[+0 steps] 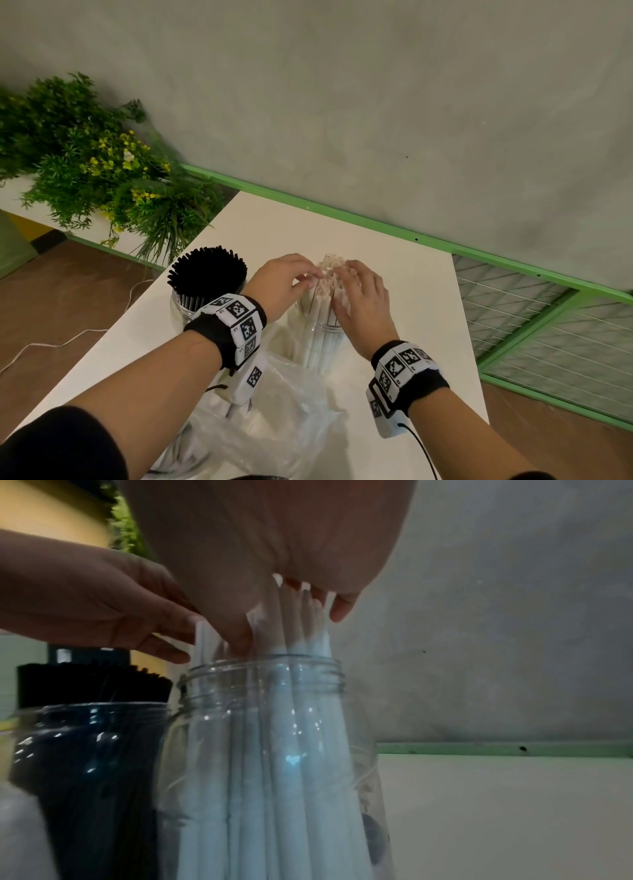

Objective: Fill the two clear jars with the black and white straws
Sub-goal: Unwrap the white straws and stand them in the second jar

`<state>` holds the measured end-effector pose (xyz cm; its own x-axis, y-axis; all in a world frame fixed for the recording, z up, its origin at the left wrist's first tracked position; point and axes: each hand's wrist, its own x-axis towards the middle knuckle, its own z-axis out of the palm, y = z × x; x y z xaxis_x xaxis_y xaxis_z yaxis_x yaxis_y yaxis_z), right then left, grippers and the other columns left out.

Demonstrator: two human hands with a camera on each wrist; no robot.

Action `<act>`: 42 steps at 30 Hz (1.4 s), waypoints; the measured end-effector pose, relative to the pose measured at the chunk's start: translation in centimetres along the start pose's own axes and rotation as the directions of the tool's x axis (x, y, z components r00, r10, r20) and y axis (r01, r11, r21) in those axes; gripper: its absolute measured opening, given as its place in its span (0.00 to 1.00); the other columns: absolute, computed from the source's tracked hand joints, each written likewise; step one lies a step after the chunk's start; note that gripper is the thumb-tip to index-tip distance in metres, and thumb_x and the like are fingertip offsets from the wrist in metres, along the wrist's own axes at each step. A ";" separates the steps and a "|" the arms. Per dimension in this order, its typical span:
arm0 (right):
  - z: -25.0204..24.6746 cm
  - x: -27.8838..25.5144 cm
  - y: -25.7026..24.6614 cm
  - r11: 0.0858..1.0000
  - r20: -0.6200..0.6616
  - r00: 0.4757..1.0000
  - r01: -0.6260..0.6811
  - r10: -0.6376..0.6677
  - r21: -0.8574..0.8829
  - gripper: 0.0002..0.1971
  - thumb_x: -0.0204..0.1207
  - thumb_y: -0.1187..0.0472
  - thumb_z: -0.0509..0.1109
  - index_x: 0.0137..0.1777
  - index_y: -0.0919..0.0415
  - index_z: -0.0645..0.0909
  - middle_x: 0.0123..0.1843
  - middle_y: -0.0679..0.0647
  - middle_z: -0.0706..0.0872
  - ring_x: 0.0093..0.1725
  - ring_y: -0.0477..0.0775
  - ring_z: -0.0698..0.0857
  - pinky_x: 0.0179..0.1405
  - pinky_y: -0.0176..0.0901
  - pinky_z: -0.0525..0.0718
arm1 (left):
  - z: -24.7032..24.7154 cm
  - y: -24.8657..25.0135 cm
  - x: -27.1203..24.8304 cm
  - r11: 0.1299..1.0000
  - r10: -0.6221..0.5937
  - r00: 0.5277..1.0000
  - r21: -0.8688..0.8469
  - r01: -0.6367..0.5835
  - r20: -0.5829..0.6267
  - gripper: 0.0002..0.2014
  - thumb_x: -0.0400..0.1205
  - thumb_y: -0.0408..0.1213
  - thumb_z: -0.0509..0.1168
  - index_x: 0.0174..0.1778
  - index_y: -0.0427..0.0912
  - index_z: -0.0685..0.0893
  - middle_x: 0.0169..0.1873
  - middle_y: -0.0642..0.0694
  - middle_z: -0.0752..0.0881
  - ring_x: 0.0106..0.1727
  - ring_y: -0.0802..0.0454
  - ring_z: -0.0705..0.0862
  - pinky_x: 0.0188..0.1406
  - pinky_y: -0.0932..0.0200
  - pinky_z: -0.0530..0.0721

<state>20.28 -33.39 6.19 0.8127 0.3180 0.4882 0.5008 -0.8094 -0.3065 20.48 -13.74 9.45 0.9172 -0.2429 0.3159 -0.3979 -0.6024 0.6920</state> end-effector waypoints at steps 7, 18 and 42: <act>-0.1 -0.7 -1.3 0.987 0.117 0.990 -0.091 0.075 0.135 0.31 0.74 0.41 0.56 0.76 0.51 0.66 0.81 0.49 0.61 0.80 0.54 0.57 0.78 0.56 0.63 | 0.0 -0.6 -0.7 0.998 -0.020 1.000 0.055 0.021 -0.020 0.09 0.80 0.31 0.69 0.49 0.49 0.91 0.47 0.57 0.81 0.49 0.64 0.81 0.53 0.68 0.78; 0.4 0.9 -1.1 0.995 -0.015 0.998 -0.051 0.053 0.086 0.22 0.75 0.57 0.70 0.69 0.54 0.74 0.71 0.55 0.70 0.66 0.57 0.69 0.63 0.56 0.77 | -0.7 0.1 -0.7 0.996 -0.072 0.997 0.055 0.073 -0.019 0.06 0.78 0.32 0.70 0.47 0.44 0.91 0.45 0.49 0.86 0.44 0.54 0.85 0.53 0.60 0.82; 0.5 3.4 -2.3 0.996 0.118 0.993 0.029 -0.019 -0.089 0.19 0.68 0.56 0.71 0.60 0.51 0.82 0.59 0.51 0.81 0.63 0.58 0.76 0.50 0.57 0.84 | -1.2 0.9 -2.8 0.957 -0.291 0.935 0.071 0.282 0.204 0.19 0.84 0.27 0.57 0.69 0.45 0.78 0.60 0.51 0.86 0.64 0.55 0.82 0.62 0.71 0.72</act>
<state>22.06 -30.22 8.17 0.8327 0.3892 0.3939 0.4960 -0.8404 -0.2182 17.52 -12.71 10.02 0.9776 -0.2070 -0.0380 -0.1206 -0.6990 0.7049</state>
